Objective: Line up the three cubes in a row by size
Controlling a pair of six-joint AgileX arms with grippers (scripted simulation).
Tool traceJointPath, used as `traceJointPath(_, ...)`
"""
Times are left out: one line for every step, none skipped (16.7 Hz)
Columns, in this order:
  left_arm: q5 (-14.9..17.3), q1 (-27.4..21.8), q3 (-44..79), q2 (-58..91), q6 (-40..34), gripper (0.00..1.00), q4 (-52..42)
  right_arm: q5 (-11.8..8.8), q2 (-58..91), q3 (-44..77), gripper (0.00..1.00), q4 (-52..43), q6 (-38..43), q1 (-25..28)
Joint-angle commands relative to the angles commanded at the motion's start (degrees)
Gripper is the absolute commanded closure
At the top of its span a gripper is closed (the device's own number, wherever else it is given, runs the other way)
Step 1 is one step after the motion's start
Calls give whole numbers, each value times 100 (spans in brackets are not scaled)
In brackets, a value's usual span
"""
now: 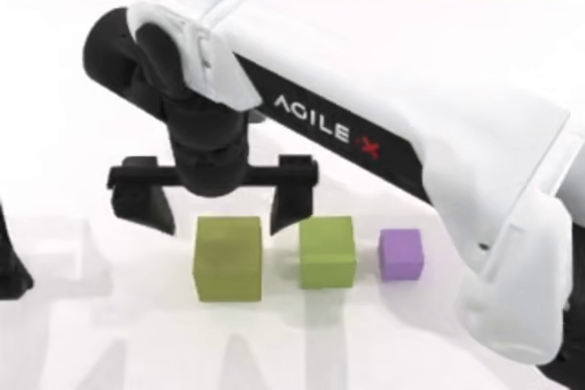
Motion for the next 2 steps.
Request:
traceJointPath(0, 0, 0, 0, 0, 0, 0, 1, 6, 105, 0, -101, -7, 2)
traceJointPath(0, 0, 0, 0, 0, 0, 0, 2, 6, 150, 0, -144, -10, 3)
